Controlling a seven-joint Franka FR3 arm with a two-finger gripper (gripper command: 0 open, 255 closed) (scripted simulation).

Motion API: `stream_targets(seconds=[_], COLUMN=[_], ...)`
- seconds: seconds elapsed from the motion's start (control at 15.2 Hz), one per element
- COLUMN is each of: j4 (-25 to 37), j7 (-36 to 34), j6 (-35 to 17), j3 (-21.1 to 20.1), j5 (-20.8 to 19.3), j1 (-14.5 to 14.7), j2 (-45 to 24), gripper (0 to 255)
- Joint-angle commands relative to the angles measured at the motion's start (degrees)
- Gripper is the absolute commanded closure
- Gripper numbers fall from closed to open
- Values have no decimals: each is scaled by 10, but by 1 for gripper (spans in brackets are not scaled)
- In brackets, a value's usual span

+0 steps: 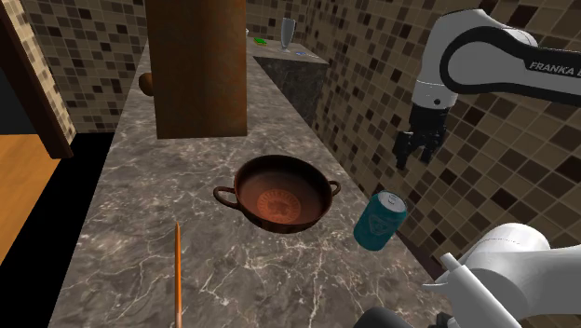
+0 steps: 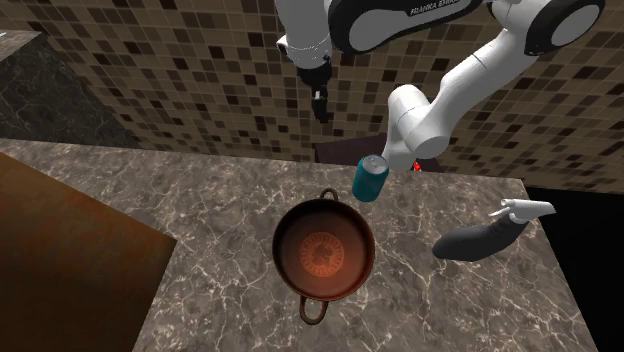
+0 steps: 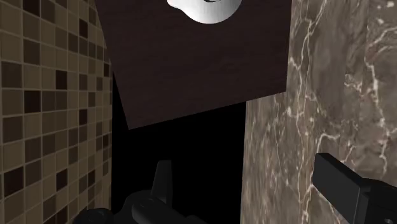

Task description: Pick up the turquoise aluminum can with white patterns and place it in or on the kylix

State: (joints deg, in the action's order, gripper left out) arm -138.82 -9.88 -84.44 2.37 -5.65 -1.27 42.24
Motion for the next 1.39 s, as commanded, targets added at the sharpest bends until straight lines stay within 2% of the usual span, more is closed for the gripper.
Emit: stream_targets(seconds=[0.0,0.53,1.06,1.19,1.32], j4=[0,-16,4,14,5], j7=[0,-87,-179,-201,-202], j6=[0,7,-3,-8,-15], j3=[0,-89,-186,-211,-213], j5=[0,95,185,205,207], j1=[0,50,96,105,106], j2=[0,75,110,113,116], gripper=[0,0,0,0,0])
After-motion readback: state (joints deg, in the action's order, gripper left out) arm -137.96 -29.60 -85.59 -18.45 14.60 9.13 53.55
